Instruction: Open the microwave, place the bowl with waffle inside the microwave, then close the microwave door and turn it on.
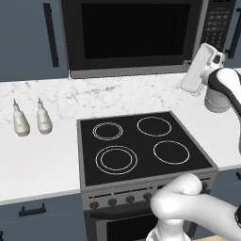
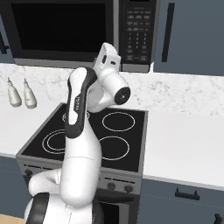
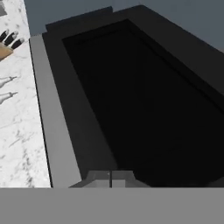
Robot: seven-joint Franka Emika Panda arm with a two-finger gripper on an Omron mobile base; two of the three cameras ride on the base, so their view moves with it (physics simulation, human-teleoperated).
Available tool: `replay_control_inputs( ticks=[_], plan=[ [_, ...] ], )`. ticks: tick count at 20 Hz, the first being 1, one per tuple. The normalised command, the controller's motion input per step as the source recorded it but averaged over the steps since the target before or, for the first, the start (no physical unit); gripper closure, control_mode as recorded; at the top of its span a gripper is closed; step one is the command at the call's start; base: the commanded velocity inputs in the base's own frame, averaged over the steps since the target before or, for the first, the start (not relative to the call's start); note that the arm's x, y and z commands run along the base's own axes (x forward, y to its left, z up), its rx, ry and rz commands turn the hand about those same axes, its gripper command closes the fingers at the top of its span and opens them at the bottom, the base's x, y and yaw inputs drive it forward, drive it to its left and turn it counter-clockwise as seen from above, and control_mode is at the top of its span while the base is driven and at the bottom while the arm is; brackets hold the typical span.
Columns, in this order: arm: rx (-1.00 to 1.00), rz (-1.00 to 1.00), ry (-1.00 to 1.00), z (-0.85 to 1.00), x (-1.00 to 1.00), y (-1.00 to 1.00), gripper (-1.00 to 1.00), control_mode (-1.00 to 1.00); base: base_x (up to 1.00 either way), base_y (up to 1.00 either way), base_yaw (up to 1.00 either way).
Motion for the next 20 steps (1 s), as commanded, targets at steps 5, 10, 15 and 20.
replay_control_inputs(
  ticks=[5, 10, 15, 20],
  plan=[
    [0.04, 0.07, -0.01, 0.00, -0.19, -0.94, 1.00, -1.00, 0.00, 0.00, 0.00],
    [0.04, -0.03, 0.00, 0.00, 0.01, -0.66, 1.00, -1.00, 0.00, 0.00, 0.00],
    [0.01, -0.02, 0.01, 0.00, 0.11, -0.18, 1.00, -1.00, 0.00, 0.00, 0.00],
    [0.00, -0.01, 0.00, 0.00, 0.29, 0.00, 1.00, -1.00, 0.00, 0.00, 0.00]
  ],
)
